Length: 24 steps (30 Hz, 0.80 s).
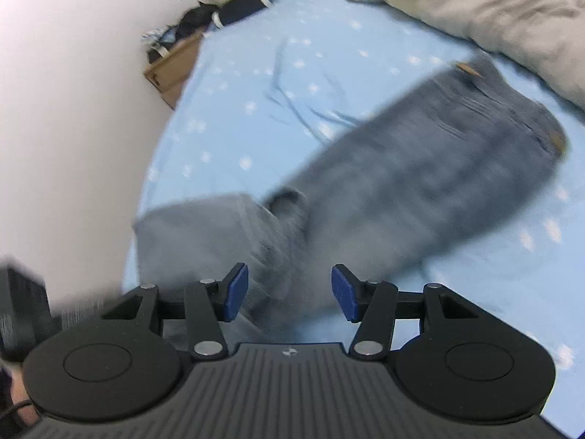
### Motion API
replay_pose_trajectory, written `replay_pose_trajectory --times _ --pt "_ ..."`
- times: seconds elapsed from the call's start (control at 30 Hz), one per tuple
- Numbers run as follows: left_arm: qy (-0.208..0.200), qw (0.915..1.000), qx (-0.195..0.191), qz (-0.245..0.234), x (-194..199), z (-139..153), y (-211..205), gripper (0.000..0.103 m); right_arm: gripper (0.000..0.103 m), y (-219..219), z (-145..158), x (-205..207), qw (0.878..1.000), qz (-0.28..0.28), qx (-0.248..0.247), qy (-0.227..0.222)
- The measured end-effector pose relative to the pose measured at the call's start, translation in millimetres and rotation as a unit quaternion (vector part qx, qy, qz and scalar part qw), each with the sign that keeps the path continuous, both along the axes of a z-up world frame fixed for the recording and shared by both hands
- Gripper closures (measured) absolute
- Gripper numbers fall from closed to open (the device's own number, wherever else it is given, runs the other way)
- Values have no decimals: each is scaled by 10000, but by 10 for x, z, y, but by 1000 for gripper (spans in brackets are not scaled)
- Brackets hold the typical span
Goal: Fold clothes
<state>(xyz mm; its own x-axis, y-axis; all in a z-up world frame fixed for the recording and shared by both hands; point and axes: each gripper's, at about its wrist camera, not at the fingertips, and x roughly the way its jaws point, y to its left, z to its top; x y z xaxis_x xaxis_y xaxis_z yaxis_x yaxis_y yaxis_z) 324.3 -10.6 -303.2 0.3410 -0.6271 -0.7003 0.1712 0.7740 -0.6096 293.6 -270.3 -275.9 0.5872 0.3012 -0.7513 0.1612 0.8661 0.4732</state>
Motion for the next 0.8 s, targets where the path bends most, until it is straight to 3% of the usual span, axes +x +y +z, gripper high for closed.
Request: replay_pose_trajectory --times 0.1,0.2,0.43,0.5,0.53,0.57,0.6,0.8 --pt "3 9994 278 206 68 -20 361 45 46 204 -219 272 9985 -42 439 334" --pt "-31 9980 515 373 212 -57 690 45 47 390 -526 433 9948 -254 235 953" --pt "-119 9969 676 393 505 -24 1011 45 47 410 -845 417 9800 -1140 510 1548" --pt "-113 9968 661 424 503 -4 1046 45 54 431 -844 458 9793 -1285 555 1460" --pt "-110 9968 654 440 502 6 1063 45 64 451 -818 479 9801 -1336 544 1366" --pt "-107 9968 647 456 501 16 1080 45 85 471 -791 501 9807 -1387 533 1272" --pt "-104 9968 640 472 500 27 1097 45 91 502 -705 507 9830 -1375 479 1116" --pt "-102 9969 521 585 511 108 1191 46 94 673 -84 266 9948 -958 318 122"
